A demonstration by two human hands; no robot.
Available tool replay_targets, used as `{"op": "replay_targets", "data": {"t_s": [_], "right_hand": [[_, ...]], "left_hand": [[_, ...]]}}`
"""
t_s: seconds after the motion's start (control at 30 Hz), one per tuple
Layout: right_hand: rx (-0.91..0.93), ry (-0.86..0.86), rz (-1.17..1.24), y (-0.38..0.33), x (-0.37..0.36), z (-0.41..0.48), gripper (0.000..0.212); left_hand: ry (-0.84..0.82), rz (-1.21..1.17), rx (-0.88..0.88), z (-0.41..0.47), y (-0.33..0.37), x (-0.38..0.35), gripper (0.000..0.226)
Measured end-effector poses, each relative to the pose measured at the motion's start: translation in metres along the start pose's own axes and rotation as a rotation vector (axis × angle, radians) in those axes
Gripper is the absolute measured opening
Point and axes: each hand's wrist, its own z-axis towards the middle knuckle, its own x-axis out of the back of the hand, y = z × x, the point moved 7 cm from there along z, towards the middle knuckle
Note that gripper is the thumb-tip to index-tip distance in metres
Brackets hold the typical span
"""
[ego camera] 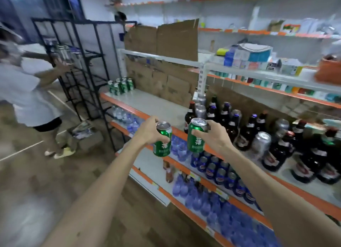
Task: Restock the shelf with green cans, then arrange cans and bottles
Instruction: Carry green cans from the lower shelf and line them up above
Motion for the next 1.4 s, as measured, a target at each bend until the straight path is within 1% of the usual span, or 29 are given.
{"op": "replay_targets", "data": {"t_s": [0.1, 0.2, 0.33, 0.47, 0.6, 0.7, 0.8, 0.87, 0.97, 1.13, 1.27, 1.33, 1.4], "right_hand": [[0.076, -0.084, 0.009, -0.052, -0.068, 0.040, 0.044], [0.107, -0.130, 0.039, -0.098, -0.135, 0.078, 0.041], [0.147, -0.182, 0.038, -0.152, -0.212, 0.125, 0.037], [0.151, -0.204, 0.050, -0.189, -0.260, 0.166, 0.026], [0.127, -0.208, 0.054, -0.213, -0.306, 0.222, 0.032], [0.122, -0.218, 0.013, -0.224, -0.346, 0.273, 0.036], [0.111, -0.231, 0.013, -0.234, -0.389, 0.328, 0.026], [0.099, -0.241, 0.038, -0.243, -0.417, 0.365, 0.025], [0.093, -0.281, 0.051, -0.261, -0.454, 0.408, 0.025], [0.091, -0.313, 0.057, -0.291, -0.510, 0.474, 0.025], [0.015, -0.274, 0.089, -0.304, -0.561, 0.527, 0.031], [-0.008, -0.219, 0.106, -0.313, -0.578, 0.549, 0.030], [-0.048, -0.156, 0.067, -0.321, -0.586, 0.568, 0.031]], "left_hand": [[0.073, 0.006, 0.051, 0.023, -0.050, 0.062, 0.065], [0.148, 0.024, 0.089, 0.056, -0.099, 0.115, 0.068], [0.182, 0.018, 0.106, 0.102, -0.162, 0.172, 0.067], [0.198, 0.011, 0.136, 0.139, -0.209, 0.212, 0.065], [0.197, 0.008, 0.138, 0.189, -0.249, 0.240, 0.062], [0.186, -0.007, 0.133, 0.238, -0.277, 0.256, 0.063], [0.157, -0.030, 0.111, 0.289, -0.304, 0.272, 0.060], [0.150, -0.061, 0.139, 0.324, -0.326, 0.288, 0.060], [0.126, -0.040, 0.156, 0.370, -0.354, 0.314, 0.059], [0.092, -0.019, 0.192, 0.443, -0.405, 0.353, 0.065], [0.048, 0.003, 0.155, 0.508, -0.448, 0.379, 0.061], [0.024, 0.023, 0.114, 0.542, -0.466, 0.391, 0.060], [-0.023, 0.024, 0.063, 0.575, -0.478, 0.402, 0.059]]}}
